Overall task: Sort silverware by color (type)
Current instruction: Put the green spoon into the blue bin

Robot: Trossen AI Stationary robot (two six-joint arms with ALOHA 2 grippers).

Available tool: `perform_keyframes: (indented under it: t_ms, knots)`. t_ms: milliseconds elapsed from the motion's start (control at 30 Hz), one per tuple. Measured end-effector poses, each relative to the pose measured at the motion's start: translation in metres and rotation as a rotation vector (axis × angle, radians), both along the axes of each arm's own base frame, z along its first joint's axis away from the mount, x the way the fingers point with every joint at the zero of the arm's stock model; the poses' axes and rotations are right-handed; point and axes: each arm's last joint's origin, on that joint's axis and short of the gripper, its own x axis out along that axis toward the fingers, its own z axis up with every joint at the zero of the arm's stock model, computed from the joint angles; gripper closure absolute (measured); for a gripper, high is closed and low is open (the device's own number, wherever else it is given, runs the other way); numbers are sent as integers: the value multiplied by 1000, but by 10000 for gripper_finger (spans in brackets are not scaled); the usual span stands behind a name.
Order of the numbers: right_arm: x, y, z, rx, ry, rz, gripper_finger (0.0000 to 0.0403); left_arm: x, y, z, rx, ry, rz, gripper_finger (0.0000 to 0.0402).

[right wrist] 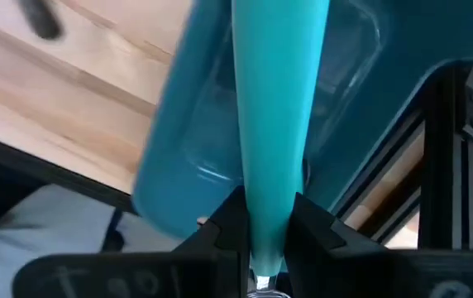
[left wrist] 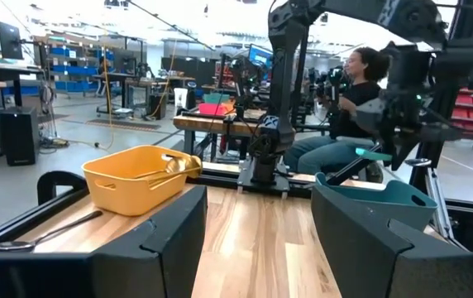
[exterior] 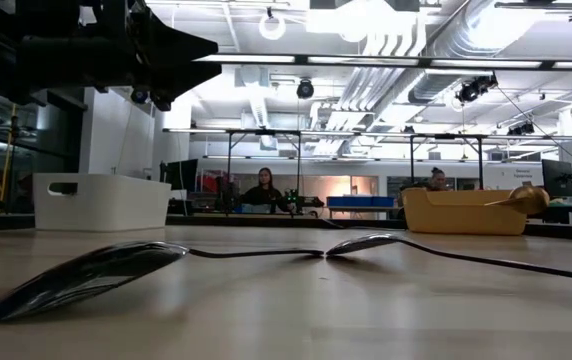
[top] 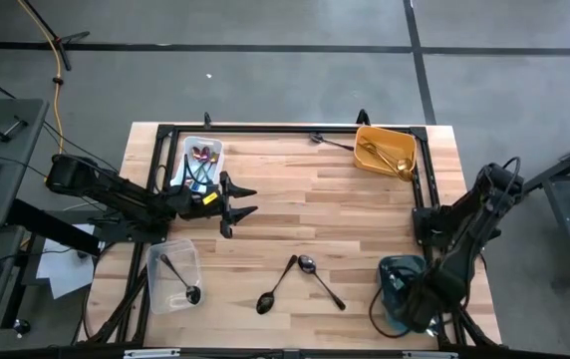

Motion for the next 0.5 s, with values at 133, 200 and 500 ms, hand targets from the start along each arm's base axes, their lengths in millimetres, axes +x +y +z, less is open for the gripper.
perform_keyframes:
  t_ms: [133, 200, 500]
  knots:
    - [1, 7, -10, -28, 31, 24, 360, 0, 0, 0, 0, 0, 0, 190]
    - [3, 7, -13, -45, 40, 44, 360, 0, 0, 0, 1, 0, 0, 190]
    - [4, -3, -37, -53, 89, 169, 360, 0, 0, 0, 1, 0, 0, 190]
